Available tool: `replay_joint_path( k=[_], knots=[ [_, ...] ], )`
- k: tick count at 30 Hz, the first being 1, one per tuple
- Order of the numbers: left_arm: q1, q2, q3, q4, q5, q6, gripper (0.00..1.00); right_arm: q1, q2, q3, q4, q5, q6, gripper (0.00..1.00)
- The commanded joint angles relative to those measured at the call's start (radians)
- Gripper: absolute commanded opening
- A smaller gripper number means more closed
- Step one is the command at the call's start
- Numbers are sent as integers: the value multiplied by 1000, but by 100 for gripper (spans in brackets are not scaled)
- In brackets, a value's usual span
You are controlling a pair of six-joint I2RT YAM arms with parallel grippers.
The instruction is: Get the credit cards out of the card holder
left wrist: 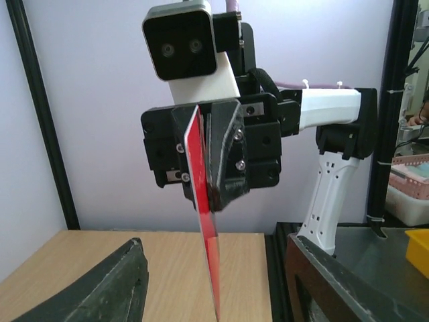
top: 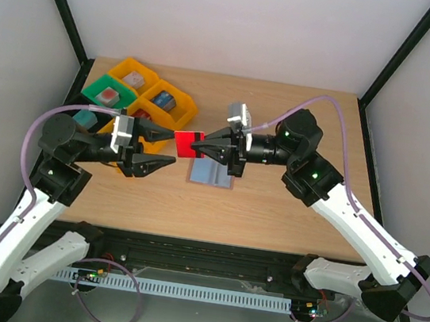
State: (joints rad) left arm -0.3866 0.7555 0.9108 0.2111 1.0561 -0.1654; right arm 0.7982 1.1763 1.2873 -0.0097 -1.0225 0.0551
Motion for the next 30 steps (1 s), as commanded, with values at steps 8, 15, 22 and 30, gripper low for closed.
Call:
replay_joint_path(
  k=[8, 15, 22, 30],
  knots=[
    [-99, 61, 59, 0, -86, 21, 3, 46, -20, -13, 73, 90, -43, 2],
    [-106, 17, 112, -154, -311, 295, 2, 45, -60, -32, 64, 248, -26, 36],
    [-112, -53, -33, 167, -1023, 1608, 2, 12, -167, -112, 70, 741, 24, 99],
    [-66, -2, -115, 568, -745, 2438, 2, -6, -214, -120, 52, 797, 11, 99]
  ],
)
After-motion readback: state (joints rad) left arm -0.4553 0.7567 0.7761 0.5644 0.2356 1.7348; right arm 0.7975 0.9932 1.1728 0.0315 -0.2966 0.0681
